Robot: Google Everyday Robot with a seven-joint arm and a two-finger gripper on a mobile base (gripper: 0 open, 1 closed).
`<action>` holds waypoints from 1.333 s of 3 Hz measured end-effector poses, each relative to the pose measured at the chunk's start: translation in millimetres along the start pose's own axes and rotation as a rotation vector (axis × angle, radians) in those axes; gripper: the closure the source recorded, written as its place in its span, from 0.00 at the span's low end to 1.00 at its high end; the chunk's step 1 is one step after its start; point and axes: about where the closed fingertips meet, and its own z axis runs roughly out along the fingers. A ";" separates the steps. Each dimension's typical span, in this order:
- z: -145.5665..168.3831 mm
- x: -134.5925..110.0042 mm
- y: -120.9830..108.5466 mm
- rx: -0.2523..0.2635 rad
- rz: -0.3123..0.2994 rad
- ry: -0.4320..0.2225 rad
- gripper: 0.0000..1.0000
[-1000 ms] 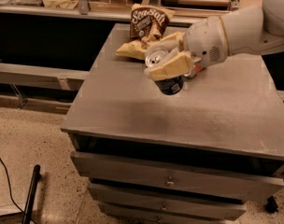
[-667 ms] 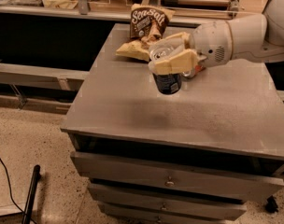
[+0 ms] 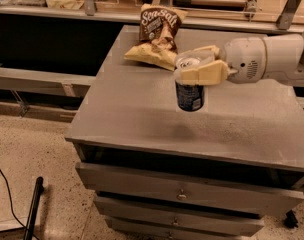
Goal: Place pepsi can upright
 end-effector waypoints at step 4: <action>-21.2 43.6 9.5 0.169 0.083 -0.181 0.13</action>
Offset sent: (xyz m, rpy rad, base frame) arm -0.0181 -0.0338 -0.0483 0.1232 0.0715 -0.2316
